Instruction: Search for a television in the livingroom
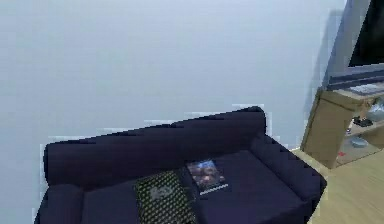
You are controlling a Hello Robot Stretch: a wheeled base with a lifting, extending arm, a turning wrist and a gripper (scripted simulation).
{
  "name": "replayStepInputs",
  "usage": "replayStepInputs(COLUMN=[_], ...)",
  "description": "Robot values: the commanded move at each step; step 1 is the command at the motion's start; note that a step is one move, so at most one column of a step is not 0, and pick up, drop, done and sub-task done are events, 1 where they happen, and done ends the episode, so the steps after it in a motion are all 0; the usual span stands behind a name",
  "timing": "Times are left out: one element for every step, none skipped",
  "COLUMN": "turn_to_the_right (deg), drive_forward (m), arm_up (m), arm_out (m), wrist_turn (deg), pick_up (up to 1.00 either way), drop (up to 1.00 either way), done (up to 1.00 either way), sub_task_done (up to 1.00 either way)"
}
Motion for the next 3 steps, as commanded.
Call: replayStepInputs(turn_to_the_right=[45.0,15.0,0.0], drive_forward=[0.0,0.0,1.0], arm_up=[0.0,0.0,0.0], arm_out=[0.0,0.0,0.0], wrist_turn=[0.0,0.0,0.0], pick_up=[0.0,0.0,0.0], drop=[0.0,0.0,0.0], done=[0.0,0.0,0.0], sub_task_done=[0.0,0.0,0.0])
